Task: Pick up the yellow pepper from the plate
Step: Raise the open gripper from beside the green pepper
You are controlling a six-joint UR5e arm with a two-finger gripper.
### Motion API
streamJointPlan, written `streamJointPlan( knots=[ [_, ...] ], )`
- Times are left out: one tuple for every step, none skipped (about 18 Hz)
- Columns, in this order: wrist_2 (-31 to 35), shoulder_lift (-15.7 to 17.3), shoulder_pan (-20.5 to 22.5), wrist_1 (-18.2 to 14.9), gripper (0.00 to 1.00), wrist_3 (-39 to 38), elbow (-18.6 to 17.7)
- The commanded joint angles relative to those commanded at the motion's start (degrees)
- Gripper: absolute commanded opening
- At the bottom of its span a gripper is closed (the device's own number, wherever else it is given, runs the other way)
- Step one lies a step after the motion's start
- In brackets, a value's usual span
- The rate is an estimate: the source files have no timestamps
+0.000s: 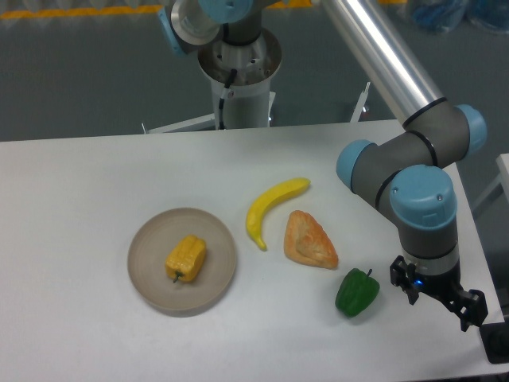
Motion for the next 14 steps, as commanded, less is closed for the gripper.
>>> streamJointPlan(
  knots=[
    [0.0,0.1,0.1,0.0,1.0,-0.2,-0.2],
    [0.0,0.1,0.0,0.0,1.0,-0.3,-0.2],
    [0.0,0.1,0.0,0.0,1.0,-0.3,-0.3],
    [0.0,0.2,-0.1,0.1,1.0,-0.4,-0.4],
    [0.0,0.2,-0.2,0.0,1.0,-0.4,-0.4],
    [-0.3,0.3,-0.3,0.0,1.0,-0.4,-0.4],
    [-0.6,0.5,-0.3,0.0,1.0,-0.4,-0.4],
    [-0.7,0.8,-0.3,0.0,1.0,-0.3,-0.6],
    [-0.7,1.1,-0.4,0.0,1.0,-0.3,-0.8],
    [-0.7,1.2,-0.6,-0.1,1.0,-1.0,-0.8],
    [-0.7,1.8,-1.1,-0.2,1.0,-1.9,-0.8],
    [-0.6,2.4,-1.6,-0.5,1.0,-3.7,-0.8],
    [-0.6,3.8,-2.0,-0.7,1.0,-6.0,-1.7],
    [-0.7,5.0,-2.7,-0.8,1.0,-6.8,-2.6]
  ],
)
